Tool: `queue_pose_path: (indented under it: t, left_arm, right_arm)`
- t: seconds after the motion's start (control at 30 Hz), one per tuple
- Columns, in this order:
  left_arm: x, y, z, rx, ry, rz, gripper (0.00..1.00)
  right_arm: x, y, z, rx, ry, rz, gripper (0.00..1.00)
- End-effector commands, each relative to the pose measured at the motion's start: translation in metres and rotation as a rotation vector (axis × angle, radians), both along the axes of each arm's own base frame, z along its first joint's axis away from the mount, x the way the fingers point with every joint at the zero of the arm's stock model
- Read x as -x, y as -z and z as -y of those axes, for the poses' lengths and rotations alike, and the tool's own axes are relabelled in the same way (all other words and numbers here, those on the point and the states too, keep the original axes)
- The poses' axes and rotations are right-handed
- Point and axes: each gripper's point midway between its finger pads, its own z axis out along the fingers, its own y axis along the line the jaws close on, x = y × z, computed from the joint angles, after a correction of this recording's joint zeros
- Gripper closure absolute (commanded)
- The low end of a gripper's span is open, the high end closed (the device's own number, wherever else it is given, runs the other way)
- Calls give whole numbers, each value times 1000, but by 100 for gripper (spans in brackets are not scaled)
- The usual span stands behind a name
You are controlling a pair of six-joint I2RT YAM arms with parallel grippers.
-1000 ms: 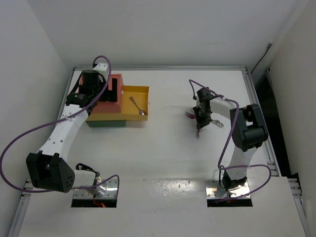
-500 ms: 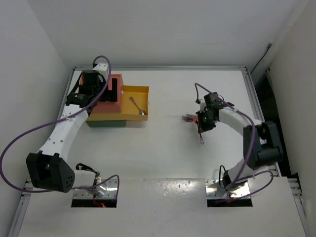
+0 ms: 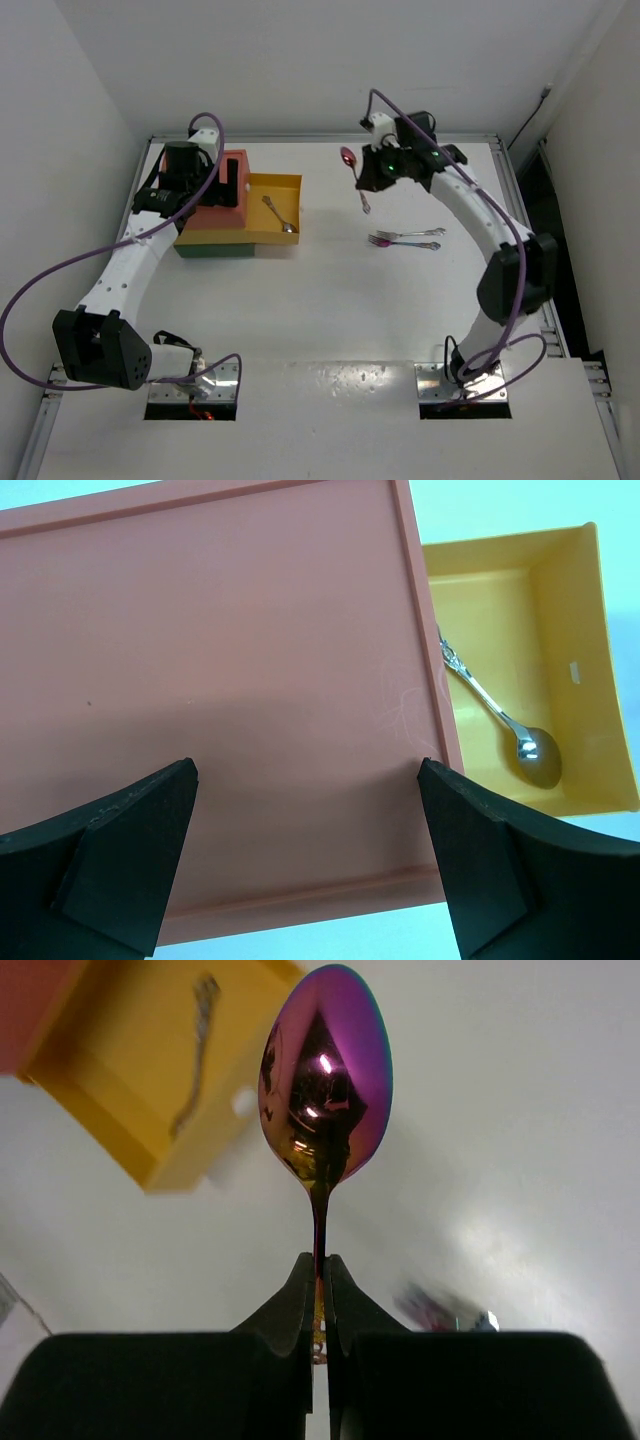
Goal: Sort the eating utensils into containers
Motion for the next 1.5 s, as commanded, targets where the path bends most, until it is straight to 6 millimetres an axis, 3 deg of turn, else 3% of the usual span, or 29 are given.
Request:
queue_pose_path:
  t: [0.0, 0.03, 0.07, 0.1, 0.13, 0.17, 0.2, 0.23, 0.37, 0.4, 0.47, 0.53, 0.67, 0.7, 0.77, 0.8, 0.83, 0.93, 0.97, 1.03, 1.07, 1.1, 1.13, 1.23, 1.27, 1.33, 1.37, 1.47]
  left_arm:
    - [7, -6, -1, 6, 13, -9, 0]
    - [7, -6, -1, 6, 13, -9, 0]
    - [7, -6, -1, 6, 13, -9, 0]
    - [7, -6, -1, 6, 13, -9, 0]
    - [6, -6, -3, -1, 2, -8, 0]
    - [6, -6, -5, -7, -7, -7, 0]
    - [6, -6, -5, -7, -7, -7, 0]
    - [6, -6, -5, -7, -7, -7, 0]
    - [6, -6, -7, -2, -9, -8, 0]
    - [6, -6, -7, -2, -9, -8, 0]
    - [6, -6, -7, -2, -9, -8, 0]
    - [6, -6, -7, -2, -9, -8, 0]
    - [5, -2, -7, -3, -9, -17, 0]
    - [5, -2, -7, -3, -9, -17, 0]
    - [4, 1, -7, -4, -9, -27, 0]
    - [4, 1, -7, -4, -9, -27, 0]
    - [4, 1, -7, -4, -9, -27, 0]
    - [3, 5, -7, -5, -9, -37, 0]
    - [3, 5, -7, -5, -9, -37, 0]
    - [2, 5, -9, -19, -10, -36, 0]
    - [1, 1, -11, -26, -21, -26, 0]
    - [1, 1, -11, -34, -16, -25, 0]
    - [0, -3, -11, -33, -17, -16, 0]
    - [1, -2, -13, -40, -25, -25, 0]
    - [1, -2, -13, -40, -25, -25, 0]
    - [3, 0, -14, -41, -25, -34, 0]
    - [3, 0, -14, -41, -25, -34, 0]
    - [3, 0, -14, -41, -25, -34, 0]
  right_arm:
    - [-21, -36, -72, -109, -133, 78, 100]
    - [-23, -38, -85, -121, -144, 77, 100]
    - [-26, -60, -110, -147, -188, 133, 100]
    - [-31, -41, -124, -128, -200, 100, 100]
    - [-34, -38, -135, -126, -200, 92, 100]
    - [-33, -53, -154, -153, -241, 118, 100]
    - [-37, -34, -165, -142, -253, 93, 100]
    - [-40, -34, -172, -134, -257, 111, 100]
    - [-34, -2, -196, -91, -322, 114, 100]
    - [-32, -8, -204, -95, -343, 141, 100]
    - [-27, 10, -215, -70, -366, 124, 100]
    - [-25, 16, -218, -53, -374, 117, 100]
    - [-22, 25, -217, -22, -361, 103, 100]
    - [-24, 35, -214, -1, -347, 92, 98]
    - [-18, 46, -214, 27, -356, 67, 80]
    - [-19, 42, -215, 23, -356, 75, 64]
    - [-19, 44, -213, 34, -349, 71, 59]
    - [-21, 16, -211, 10, -319, 111, 55]
    - [-29, -9, -209, -17, -306, 158, 55]
    - [-33, -51, -194, -79, -237, 176, 62]
    - [-37, -59, -184, -85, -192, 186, 68]
    - [-34, -86, -170, -115, -138, 213, 79]
    - [-35, -61, -151, -87, -90, 158, 83]
    - [-25, -42, -127, -138, -57, 52, 86]
    - [-25, -14, -110, -122, -21, -23, 86]
    - [-21, 20, -93, -153, 12, -175, 86]
    - [-12, 42, -92, -178, 2, -276, 86]
    - [-13, 61, -87, -206, 13, -322, 85]
